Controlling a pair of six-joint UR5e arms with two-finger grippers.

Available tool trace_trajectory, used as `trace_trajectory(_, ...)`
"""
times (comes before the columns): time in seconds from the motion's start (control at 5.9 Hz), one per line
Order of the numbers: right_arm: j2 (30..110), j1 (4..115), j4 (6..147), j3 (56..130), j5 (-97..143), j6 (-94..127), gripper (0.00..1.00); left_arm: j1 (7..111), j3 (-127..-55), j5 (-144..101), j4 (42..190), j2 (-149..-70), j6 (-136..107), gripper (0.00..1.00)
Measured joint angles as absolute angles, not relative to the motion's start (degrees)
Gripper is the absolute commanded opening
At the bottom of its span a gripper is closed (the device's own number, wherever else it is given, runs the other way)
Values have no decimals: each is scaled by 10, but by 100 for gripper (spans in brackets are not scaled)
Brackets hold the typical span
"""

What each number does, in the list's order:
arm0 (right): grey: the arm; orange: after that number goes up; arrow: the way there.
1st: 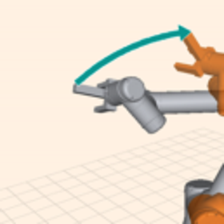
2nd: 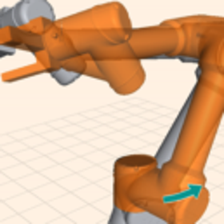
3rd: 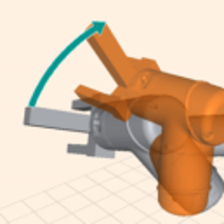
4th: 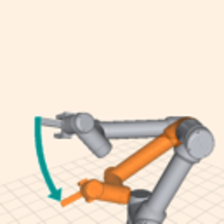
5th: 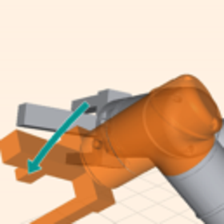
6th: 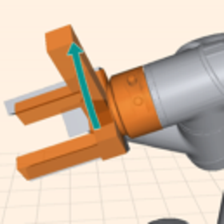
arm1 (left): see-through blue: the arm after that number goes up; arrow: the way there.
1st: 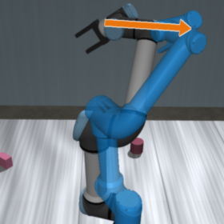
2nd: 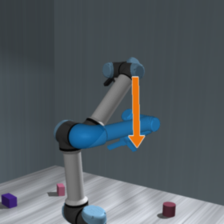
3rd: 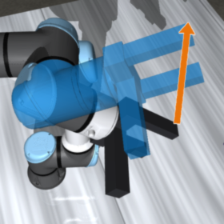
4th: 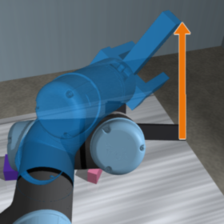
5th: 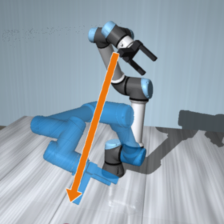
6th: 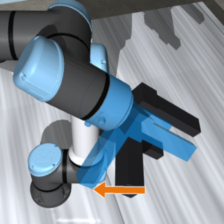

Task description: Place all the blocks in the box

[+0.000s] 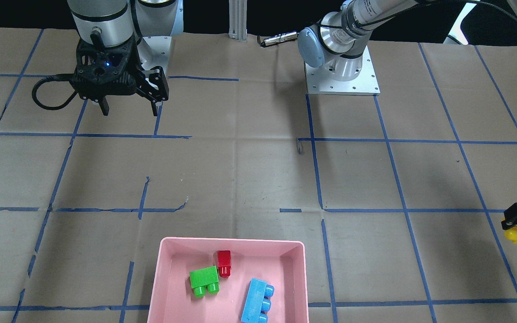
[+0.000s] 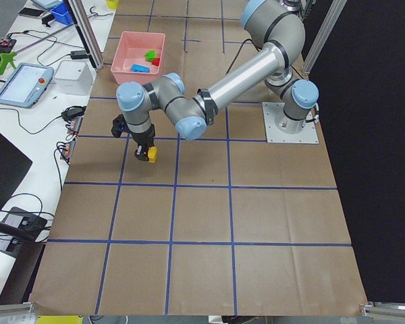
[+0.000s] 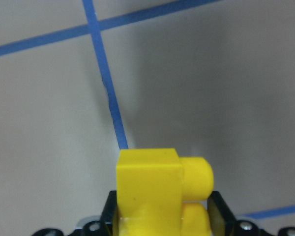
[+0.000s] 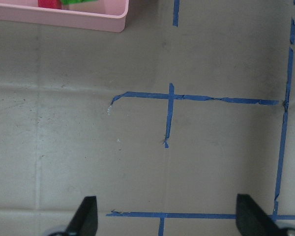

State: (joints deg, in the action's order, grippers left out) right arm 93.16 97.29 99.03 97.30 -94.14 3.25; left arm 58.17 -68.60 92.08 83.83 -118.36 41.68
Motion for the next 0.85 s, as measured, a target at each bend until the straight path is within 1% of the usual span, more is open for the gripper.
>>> trace_trajectory(0.17, 931, 973, 990, 973, -941, 33, 100, 622, -624, 921, 915, -1179, 347, 11)
trace_trajectory(0.34, 931, 973, 991, 973, -941, 33, 100, 678, -579, 908, 954, -1186, 251, 11)
trace_trajectory(0.51, 930, 973, 992, 973, -941, 33, 100, 740, -559, 890, 958, -1197, 149, 11)
trace_trajectory(0.85, 926, 973, 994, 973, -941, 33, 100, 875, -535, 869, 917, -1240, -48, 11)
